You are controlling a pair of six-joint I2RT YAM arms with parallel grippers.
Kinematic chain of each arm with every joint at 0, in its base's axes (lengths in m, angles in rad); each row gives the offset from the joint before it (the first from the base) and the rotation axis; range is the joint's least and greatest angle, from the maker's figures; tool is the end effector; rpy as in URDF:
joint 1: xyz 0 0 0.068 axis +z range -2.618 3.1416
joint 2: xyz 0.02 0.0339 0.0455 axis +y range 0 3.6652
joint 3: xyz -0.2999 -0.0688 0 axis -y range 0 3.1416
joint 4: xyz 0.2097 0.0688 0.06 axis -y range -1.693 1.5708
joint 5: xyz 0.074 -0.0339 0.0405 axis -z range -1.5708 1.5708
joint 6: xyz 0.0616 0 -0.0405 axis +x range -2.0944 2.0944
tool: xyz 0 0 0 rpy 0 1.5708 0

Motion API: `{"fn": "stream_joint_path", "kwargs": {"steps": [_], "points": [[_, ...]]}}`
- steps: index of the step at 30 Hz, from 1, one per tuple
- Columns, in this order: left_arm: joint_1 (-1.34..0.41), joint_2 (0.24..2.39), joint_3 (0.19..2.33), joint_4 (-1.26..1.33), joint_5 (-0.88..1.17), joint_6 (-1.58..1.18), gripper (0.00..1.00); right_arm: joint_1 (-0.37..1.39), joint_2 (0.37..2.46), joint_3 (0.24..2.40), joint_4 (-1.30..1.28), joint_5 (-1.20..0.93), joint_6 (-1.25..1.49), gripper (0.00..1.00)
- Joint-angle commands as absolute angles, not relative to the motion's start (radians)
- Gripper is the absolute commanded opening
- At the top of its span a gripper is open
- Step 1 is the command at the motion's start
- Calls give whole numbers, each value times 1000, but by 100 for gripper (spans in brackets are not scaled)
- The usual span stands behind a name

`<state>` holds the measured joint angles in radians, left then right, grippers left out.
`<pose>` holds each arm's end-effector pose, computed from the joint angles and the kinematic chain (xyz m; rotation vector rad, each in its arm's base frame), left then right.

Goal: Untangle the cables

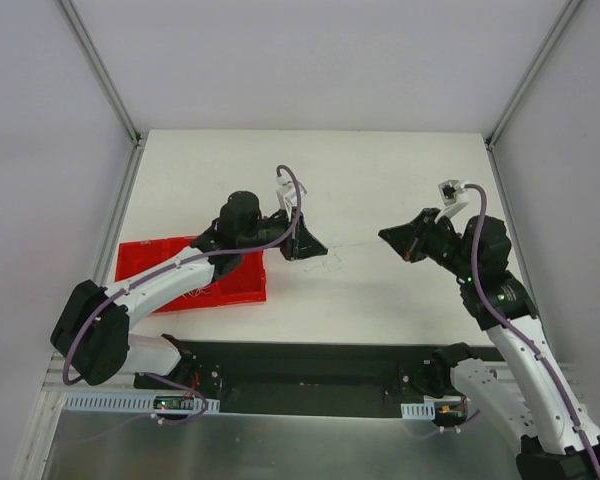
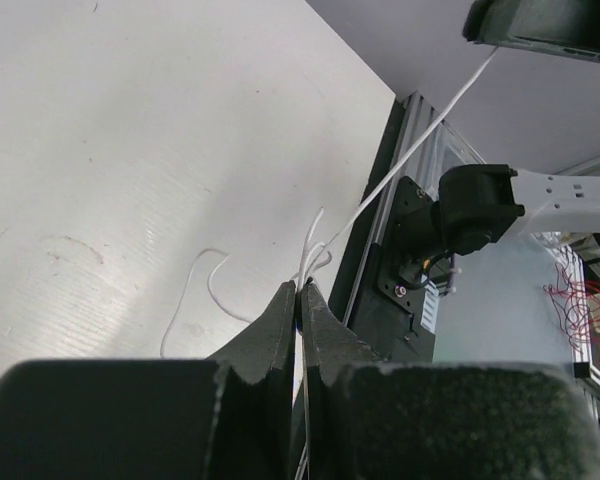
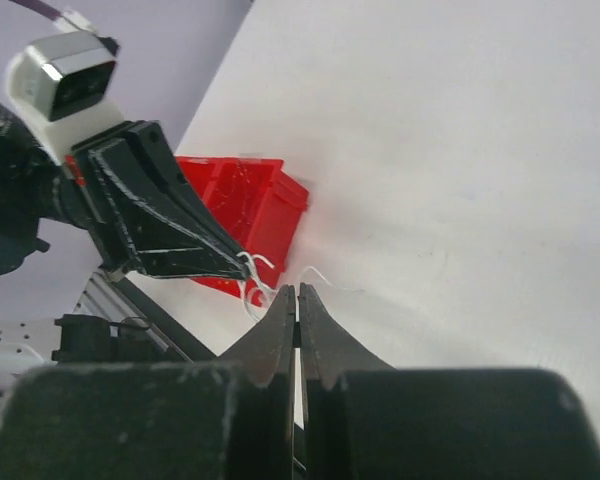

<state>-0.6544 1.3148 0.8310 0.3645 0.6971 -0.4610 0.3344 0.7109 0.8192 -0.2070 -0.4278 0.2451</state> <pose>0.1965 -0.2006 0.3448 0.7445 1.7196 -1.3873 0.1089 0.0649 0.3787 -0.4077 1.6737 0.7893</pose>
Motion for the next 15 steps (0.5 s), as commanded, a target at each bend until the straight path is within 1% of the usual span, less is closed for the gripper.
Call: {"fn": "stream_joint_path", "kwargs": {"steps": [1,4,7,11,14,15], "points": [[-652,1290,784,411,650,-476,0,325,652,795,-311,-230,210,0],[-652,1321,799,399,675,-477,0,325,592,770,-334,-160,199,0],[-652,1396,848,299,696,-456,0,324,536,767,-336,-114,199,0],[-652,1505,873,262,759,-459,0,324,515,796,-347,-74,176,0],[-655,1517,856,271,743,-463,0,324,512,828,-386,-13,144,0],[-655,1514,848,270,736,-456,0,325,502,836,-405,50,132,0]]}}
